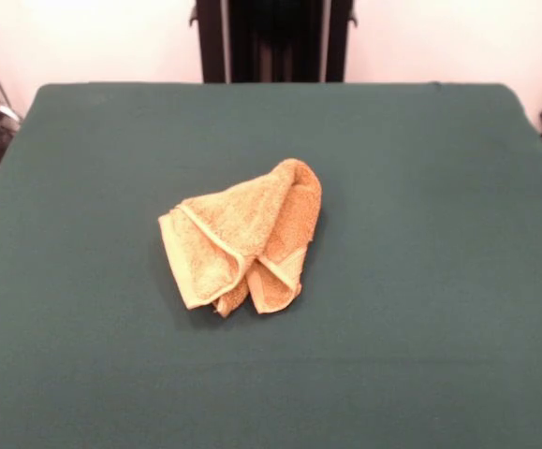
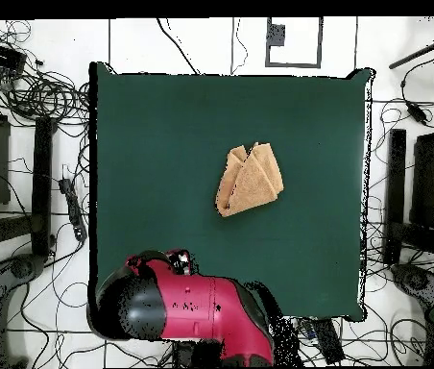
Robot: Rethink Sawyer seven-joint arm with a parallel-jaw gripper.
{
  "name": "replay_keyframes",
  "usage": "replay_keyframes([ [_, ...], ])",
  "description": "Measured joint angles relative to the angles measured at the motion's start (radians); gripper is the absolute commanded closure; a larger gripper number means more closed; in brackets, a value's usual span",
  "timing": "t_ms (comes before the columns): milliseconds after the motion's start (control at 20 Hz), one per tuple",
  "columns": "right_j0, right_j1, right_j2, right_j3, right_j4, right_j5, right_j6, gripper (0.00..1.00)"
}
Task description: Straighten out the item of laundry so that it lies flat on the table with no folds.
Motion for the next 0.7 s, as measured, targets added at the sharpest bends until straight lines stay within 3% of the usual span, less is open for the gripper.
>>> replay_keyframes([
  [700, 0.0, 0.123, -0.024, -0.032, 0.0, -0.038, 0.0, 0.0],
])
